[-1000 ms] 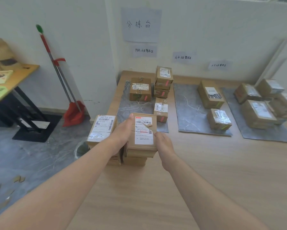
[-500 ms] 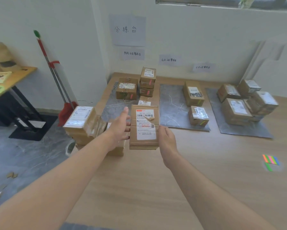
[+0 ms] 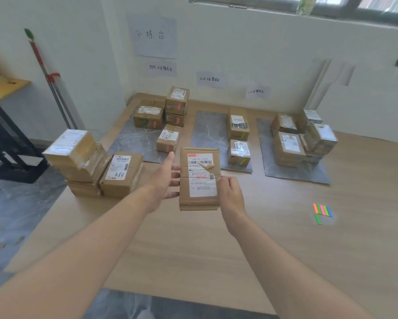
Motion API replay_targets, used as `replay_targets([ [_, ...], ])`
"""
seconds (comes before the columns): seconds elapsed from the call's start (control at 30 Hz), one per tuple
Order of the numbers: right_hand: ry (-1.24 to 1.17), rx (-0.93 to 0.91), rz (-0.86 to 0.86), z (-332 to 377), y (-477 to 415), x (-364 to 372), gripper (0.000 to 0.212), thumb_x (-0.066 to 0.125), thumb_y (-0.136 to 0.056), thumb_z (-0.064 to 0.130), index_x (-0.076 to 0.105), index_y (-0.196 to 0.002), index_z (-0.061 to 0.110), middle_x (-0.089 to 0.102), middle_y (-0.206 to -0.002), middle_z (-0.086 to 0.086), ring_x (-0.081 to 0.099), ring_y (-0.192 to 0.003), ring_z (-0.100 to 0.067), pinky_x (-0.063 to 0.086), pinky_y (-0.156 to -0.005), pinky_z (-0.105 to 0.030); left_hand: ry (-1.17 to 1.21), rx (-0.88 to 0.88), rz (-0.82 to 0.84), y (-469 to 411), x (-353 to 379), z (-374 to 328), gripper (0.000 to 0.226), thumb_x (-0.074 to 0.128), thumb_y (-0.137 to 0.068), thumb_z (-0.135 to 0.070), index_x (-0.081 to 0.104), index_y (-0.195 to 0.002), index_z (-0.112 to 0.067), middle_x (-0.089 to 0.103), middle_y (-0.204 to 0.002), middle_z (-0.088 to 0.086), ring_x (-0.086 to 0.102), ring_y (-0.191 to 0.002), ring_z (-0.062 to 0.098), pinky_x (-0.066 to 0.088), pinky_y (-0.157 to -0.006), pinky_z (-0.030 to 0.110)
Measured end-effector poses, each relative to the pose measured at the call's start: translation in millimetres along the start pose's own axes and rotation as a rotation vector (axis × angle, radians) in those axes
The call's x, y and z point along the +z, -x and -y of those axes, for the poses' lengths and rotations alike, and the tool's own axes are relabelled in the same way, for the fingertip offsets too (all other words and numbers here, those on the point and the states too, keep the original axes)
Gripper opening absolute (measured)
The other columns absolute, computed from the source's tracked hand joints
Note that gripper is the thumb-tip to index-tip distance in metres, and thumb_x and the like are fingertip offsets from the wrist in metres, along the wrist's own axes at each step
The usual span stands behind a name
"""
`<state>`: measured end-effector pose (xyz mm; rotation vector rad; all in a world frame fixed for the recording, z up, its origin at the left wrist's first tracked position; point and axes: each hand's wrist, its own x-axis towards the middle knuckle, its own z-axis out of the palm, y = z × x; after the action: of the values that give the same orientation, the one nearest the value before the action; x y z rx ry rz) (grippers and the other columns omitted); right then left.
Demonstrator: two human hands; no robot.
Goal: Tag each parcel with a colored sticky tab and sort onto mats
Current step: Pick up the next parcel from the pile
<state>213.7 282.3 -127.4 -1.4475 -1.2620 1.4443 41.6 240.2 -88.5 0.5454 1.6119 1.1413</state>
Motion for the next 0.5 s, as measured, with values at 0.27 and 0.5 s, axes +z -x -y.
replay_targets([
  [0.27, -0.012, 0.067, -0.111, -24.8, -12.1, -15.8, 0.017, 0.048, -0.099, 0.029, 0.059, -0.103, 0.018, 0.068, -0.102, 0.003, 0.063, -0.094, -0.014, 0.048, -0.075, -0.031, -0.023, -0.064, 0.111, -28.2, 21.9, 16.4, 0.062, 0.029, -0.101, -0.064, 0.064, -0.120, -0.016, 0.070, -0.116, 0.007, 0.066, -0.111, 0.028, 0.053, -0.098, 0.049],
  [0.5, -0.017, 0.134, -0.206, -55.2, -21.8, -22.2, 0.018, 0.049, -0.099, 0.031, 0.060, -0.104, 0.018, 0.067, -0.100, 0.006, 0.058, -0.086, -0.008, 0.042, -0.070, -0.028, -0.083, -0.168, 0.199, -64.1, 35.0, 46.6, 0.058, 0.028, -0.099, -0.068, 0.065, -0.124, -0.031, 0.063, -0.124, -0.007, 0.060, -0.114, 0.029, 0.049, -0.100, 0.054],
])
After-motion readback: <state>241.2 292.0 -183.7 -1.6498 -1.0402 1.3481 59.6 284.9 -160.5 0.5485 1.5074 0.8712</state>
